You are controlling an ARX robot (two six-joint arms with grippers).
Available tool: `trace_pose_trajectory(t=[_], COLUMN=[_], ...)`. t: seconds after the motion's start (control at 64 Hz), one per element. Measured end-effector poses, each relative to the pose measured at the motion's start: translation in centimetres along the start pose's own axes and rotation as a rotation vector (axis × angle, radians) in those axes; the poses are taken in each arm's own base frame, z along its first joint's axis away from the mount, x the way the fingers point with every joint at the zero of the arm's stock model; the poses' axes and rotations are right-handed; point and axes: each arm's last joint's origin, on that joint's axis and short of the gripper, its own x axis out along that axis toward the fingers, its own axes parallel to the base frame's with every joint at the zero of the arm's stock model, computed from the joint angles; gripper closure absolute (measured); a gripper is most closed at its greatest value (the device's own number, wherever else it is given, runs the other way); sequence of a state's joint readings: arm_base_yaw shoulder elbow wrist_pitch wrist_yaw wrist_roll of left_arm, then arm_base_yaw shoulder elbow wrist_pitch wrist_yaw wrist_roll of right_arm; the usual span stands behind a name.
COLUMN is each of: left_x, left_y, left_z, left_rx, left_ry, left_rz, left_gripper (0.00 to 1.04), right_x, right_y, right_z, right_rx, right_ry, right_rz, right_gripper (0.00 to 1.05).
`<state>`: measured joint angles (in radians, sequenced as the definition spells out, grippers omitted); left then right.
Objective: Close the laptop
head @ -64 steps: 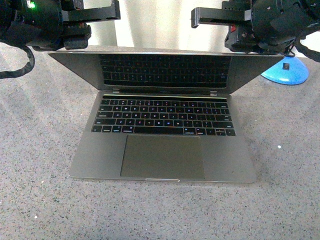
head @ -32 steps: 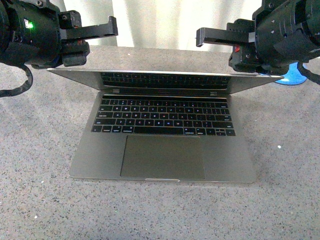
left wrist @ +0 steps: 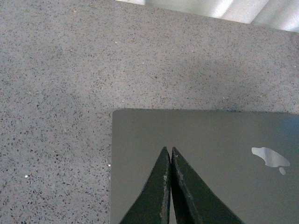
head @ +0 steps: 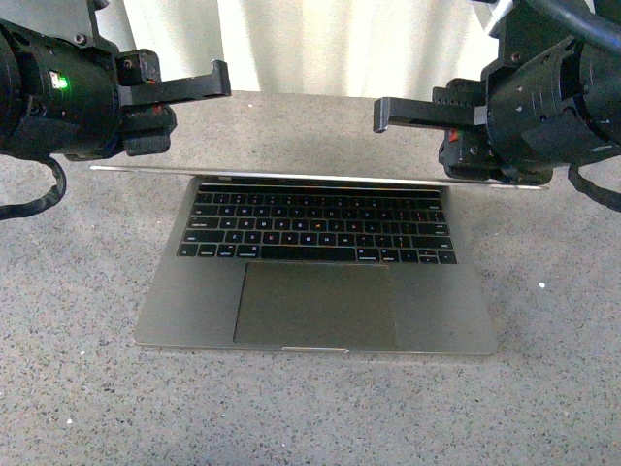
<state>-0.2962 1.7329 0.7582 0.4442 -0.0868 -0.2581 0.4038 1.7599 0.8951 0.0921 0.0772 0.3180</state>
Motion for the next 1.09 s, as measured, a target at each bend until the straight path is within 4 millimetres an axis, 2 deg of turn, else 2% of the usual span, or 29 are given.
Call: trace_pose_trajectory(t=[1.094], left_x=[-0.2], left_y=[0.4], left_z=[-2.7], left_rx=[-0.035], left_ry=[0.046], left_rz=[0.011], left_gripper=[1.01], right_x=[0.3], right_y=[-0.7], right_z=[-2.6], right_rx=[0.007], right_ry=[0.04], right_rz=[-0.011], right_gripper=[1.04])
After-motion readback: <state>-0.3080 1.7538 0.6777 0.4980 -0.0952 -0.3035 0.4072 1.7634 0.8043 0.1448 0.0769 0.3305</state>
